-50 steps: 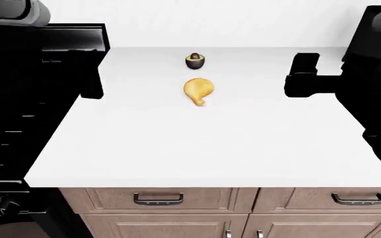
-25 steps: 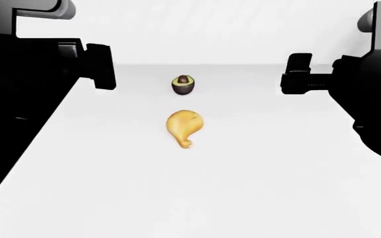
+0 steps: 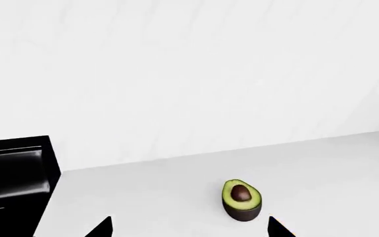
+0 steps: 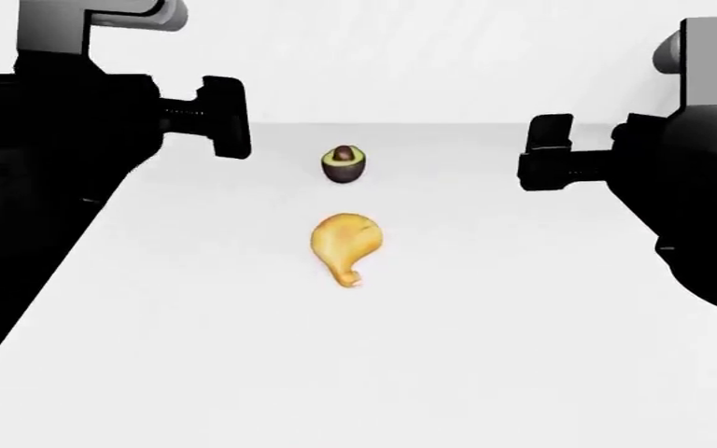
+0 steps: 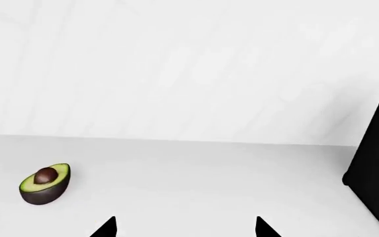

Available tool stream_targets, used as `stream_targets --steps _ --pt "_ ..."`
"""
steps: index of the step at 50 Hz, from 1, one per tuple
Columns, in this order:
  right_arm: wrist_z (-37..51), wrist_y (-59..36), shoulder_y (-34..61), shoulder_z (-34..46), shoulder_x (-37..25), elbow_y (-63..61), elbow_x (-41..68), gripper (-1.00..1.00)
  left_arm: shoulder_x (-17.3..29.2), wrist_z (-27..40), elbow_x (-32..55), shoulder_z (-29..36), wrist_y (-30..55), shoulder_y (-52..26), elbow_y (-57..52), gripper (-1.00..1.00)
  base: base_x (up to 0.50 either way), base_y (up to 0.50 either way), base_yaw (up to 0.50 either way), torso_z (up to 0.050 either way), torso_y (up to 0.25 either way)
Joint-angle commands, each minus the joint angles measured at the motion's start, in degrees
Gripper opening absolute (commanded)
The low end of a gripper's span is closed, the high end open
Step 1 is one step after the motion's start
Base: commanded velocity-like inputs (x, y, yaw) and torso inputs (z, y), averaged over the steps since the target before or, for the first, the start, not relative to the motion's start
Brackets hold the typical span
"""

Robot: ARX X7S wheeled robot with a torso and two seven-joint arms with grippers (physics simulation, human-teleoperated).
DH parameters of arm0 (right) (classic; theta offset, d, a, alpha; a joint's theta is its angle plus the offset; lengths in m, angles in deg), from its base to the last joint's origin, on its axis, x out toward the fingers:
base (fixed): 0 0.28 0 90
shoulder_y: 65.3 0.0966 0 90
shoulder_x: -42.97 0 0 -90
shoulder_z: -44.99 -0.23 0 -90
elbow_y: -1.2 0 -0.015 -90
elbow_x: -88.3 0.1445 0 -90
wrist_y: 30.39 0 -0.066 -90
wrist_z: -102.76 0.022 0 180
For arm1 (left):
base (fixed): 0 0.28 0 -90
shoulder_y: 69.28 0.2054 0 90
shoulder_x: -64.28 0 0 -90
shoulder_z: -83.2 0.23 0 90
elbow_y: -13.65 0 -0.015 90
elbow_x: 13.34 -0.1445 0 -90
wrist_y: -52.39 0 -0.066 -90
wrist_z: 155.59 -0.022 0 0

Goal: Place both pans onto different burners. Then place the avocado and the chicken breast on different pans.

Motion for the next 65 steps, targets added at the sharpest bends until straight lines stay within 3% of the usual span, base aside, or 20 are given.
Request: stream_targets --steps 1,21,43,50,65 --pt "-2.3 -1.0 -0.5 0.7 -0.1 0.3 0.3 1.00 -3.0 -4.8 -3.8 1.7 -1.2 -0.6 3.8 1.00 0.29 -0.06 0.00 0.000 0.000" --pt "-1.4 -1.4 0.6 1.7 0.0 0.1 1.5 1.00 -3.0 -4.8 -3.8 1.9 -1.4 -0.6 3.7 1.00 0.26 -0.07 0.00 0.000 0.001" --pt "-4.4 -1.3 1.2 3.8 0.4 0.7 0.7 1.00 -19.4 -26.9 -21.1 15.6 -5.1 -13.6 38.3 1.00 0.00 0.00 0.00 0.000 0.000" --pt "-3.8 -1.7 0.8 3.7 0.1 -0.5 2.8 1.00 -25.7 -35.6 -25.3 19.1 -7.8 -17.9 54.2 1.00 0.00 0.00 0.00 0.002 0.000" --pt "1.0 -4.4 3.0 5.2 1.1 -2.6 13.5 1.00 -29.9 -39.4 -27.7 21.1 -9.1 -20.0 63.1 1.00 0.00 0.00 0.00 0.000 -0.148"
